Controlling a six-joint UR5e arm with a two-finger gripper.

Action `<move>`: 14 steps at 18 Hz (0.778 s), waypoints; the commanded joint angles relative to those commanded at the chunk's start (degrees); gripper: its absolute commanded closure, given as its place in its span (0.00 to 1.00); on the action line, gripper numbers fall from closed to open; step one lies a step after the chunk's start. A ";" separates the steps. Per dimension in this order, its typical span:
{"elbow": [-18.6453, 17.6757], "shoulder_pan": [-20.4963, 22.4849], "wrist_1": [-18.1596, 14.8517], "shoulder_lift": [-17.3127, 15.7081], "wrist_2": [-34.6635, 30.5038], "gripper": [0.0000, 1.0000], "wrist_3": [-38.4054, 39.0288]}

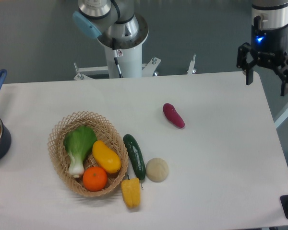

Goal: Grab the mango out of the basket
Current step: 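Move the open gripper over the wicker basket toward the yellow mango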

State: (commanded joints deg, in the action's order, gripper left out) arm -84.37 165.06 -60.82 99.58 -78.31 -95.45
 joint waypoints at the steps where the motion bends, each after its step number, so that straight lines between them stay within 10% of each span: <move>1: -0.18 0.00 0.44 0.00 -0.09 0.00 -0.35; 14: -16.87 -1.22 7.47 -8.09 -0.09 0.00 9.02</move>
State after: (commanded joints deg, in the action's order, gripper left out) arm -101.24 163.84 -53.35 91.50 -78.40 -86.43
